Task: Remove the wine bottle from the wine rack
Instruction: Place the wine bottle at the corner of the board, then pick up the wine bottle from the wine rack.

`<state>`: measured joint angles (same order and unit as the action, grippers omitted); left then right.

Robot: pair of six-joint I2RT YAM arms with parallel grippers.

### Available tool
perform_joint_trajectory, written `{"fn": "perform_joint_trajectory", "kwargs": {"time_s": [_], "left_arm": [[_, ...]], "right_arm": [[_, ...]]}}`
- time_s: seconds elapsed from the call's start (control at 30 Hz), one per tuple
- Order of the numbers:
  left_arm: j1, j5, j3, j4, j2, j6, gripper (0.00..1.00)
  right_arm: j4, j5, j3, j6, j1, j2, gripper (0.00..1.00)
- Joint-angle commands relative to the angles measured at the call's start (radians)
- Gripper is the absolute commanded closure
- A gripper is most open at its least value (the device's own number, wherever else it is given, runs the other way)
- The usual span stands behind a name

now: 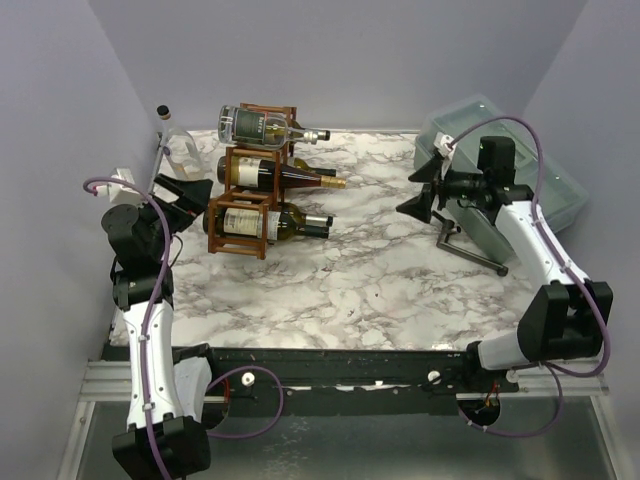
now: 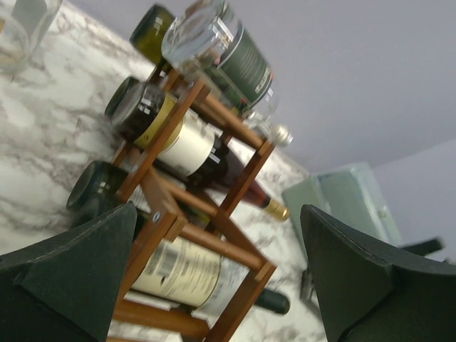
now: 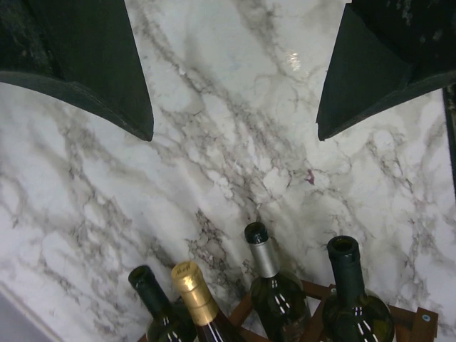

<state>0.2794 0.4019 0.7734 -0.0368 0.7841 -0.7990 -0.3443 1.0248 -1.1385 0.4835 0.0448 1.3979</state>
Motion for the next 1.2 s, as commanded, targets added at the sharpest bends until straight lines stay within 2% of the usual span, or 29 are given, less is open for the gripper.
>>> {"fn": "perform_joint_trajectory", "kwargs": {"time_s": [0.0, 0.13, 0.2, 0.4, 0.53, 0.67, 0.93, 1.17], "left_arm": [[-0.003, 0.122, 0.056, -0.231, 0.012, 0.185, 0.01], [-0.003, 0.134, 0.036, -0.265, -0.011, 0.247, 0.01], [-0.002, 0.117, 0.017, -0.264, -0.03, 0.276, 0.01], [-0.002, 0.067, -0.043, -0.243, -0.102, 0.317, 0.01], [-0.002, 0.041, -0.086, -0.202, -0.141, 0.317, 0.01], [0.005, 0.008, -0.091, -0.229, -0.169, 0.335, 0.01], [0.006, -0.054, -0.115, -0.257, -0.24, 0.372, 0.01], [0.009, -0.067, -0.11, -0.267, -0.252, 0.383, 0.01]], "right_arm": [[-0.091, 0.094, -0.198, 0.342, 0.046, 0.11, 0.0], [-0.064, -0.02, -0.321, 0.501, 0.163, 0.21, 0.0], [-0.129, -0.114, -0.441, 0.553, 0.231, 0.297, 0.0], [-0.093, -0.348, -0.651, 0.59, 0.399, 0.453, 0.0], [0.013, -0.415, -0.705, 0.585, 0.472, 0.527, 0.0], [0.153, -0.47, -0.744, 0.575, 0.506, 0.615, 0.01], [0.166, -0.511, -0.999, 0.521, 0.509, 0.828, 0.17], [0.171, -0.545, -1.044, 0.552, 0.525, 0.902, 0.24]]}}
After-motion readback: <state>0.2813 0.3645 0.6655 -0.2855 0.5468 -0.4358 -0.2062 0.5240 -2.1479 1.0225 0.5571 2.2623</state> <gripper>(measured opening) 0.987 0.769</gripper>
